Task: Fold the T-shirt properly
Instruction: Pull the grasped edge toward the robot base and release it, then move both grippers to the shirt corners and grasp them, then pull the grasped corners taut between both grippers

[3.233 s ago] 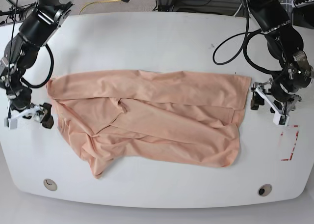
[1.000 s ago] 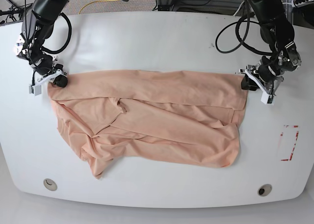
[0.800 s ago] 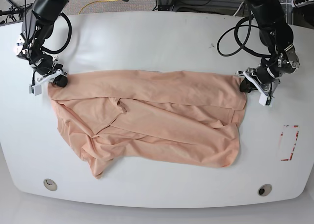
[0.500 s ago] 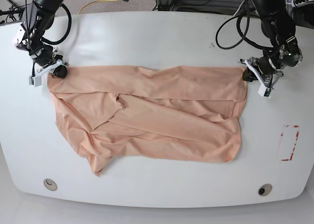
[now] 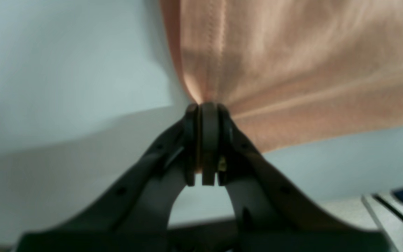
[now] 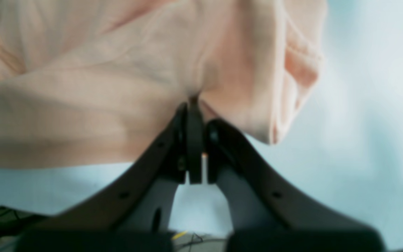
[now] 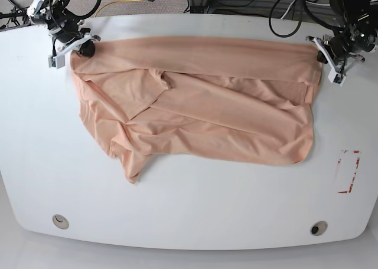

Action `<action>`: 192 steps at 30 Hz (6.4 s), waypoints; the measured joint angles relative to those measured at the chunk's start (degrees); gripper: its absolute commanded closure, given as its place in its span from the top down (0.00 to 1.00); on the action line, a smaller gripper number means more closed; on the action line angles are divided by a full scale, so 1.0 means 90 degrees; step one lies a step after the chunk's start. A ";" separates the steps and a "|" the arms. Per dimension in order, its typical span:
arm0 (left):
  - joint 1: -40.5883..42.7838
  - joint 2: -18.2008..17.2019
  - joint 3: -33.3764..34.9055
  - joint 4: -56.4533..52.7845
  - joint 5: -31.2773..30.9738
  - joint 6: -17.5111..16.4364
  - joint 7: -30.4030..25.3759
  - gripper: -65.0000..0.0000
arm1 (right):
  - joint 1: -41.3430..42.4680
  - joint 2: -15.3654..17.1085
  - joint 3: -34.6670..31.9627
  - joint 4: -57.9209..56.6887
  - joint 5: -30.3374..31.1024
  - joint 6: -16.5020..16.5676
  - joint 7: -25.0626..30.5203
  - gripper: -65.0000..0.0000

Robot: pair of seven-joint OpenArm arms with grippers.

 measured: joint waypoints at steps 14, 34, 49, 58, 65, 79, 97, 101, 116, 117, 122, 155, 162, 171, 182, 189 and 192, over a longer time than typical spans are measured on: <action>0.0668 -0.0240 -0.0219 0.0080 -0.0056 -0.0002 -0.0148 0.01 | -0.0799 -0.0185 0.0000 0.0576 0.0019 0.0002 -0.0029 0.20; 0.0046 -0.0221 -0.0214 0.0913 0.0041 0.0015 0.0896 0.52 | -0.0425 0.0000 0.0512 0.1600 0.0503 -0.0022 -0.0061 0.98; -0.0823 -0.0219 -0.0221 0.1168 0.0138 0.0015 0.1052 0.52 | 0.2025 0.1049 0.0112 -0.0512 0.0495 -0.0063 -0.0549 0.88; -0.0947 -0.0236 -0.0216 0.1163 0.0141 0.0015 0.1027 0.52 | 0.3230 0.1642 -0.0908 -0.2613 0.0498 -0.0049 -0.0051 0.86; -0.0964 -0.0226 -0.0221 0.1158 0.0124 0.0015 0.1020 0.52 | 0.3893 0.1955 -0.1746 -0.3988 0.0471 -0.0056 0.0525 0.86; -0.0957 -0.0221 -0.0226 0.1156 0.0124 0.0015 0.1020 0.52 | 0.4716 0.2021 -0.2827 -0.5348 0.0568 -0.0039 0.1479 0.86; -0.0971 -0.0221 -0.0226 0.1151 0.0121 0.0015 0.1018 0.52 | 0.4760 0.1506 -0.3150 -0.5372 0.0770 0.0049 0.1654 0.80; -0.0971 -0.0219 -0.0214 0.1151 0.0124 0.0015 0.1018 0.52 | 0.4738 0.1418 -0.3169 -0.5372 0.0765 0.0053 0.1642 0.67; -0.1292 -0.0189 -0.0197 0.0979 0.0119 0.0015 0.0950 0.52 | 0.4549 0.1345 -0.3317 -0.5175 0.0775 0.0080 0.1600 0.28; -0.1319 -0.0192 -0.0197 0.0882 0.0117 0.0015 0.0911 0.52 | 0.4551 0.1348 -0.3376 -0.5178 0.0750 0.0078 0.1583 0.20; -0.1761 -0.0165 -0.0202 0.0277 0.0192 0.0015 0.1081 0.53 | 0.4590 0.1331 -0.3531 -0.5207 0.0690 0.0019 0.1494 0.00; -0.4675 -0.0010 0.0408 -0.4607 0.0148 0.0357 -0.0712 0.46 | 0.4622 0.1350 -0.3497 -0.5212 0.0663 -0.0012 0.1433 0.00; -0.4864 -0.0015 0.0432 -0.5348 0.0092 0.0357 -0.1275 0.00 | 0.4624 0.1428 -0.3497 -0.5209 0.0646 0.0000 0.1430 0.00; -0.4818 0.0005 0.0435 -0.5010 0.0148 0.0357 -0.0976 0.00 | 0.4670 0.1469 -0.3502 -0.4656 0.0488 -0.0087 0.1236 0.00; -0.4830 -0.0024 0.0427 -0.3769 0.0129 0.0325 -0.0228 0.00 | 0.4971 0.1732 -0.3502 -0.4303 0.0515 -0.0068 0.1022 0.00; -0.4804 -0.0027 0.0432 -0.3092 0.0121 0.0119 0.0189 0.00 | 0.5017 0.1902 -0.3502 -0.4301 0.0520 -0.0068 0.0996 0.00; -0.4816 -0.0024 0.0444 -0.3009 0.0100 0.0022 0.0192 0.00 | 0.5107 0.1933 -0.3500 -0.4301 0.0495 -0.0070 0.0981 0.00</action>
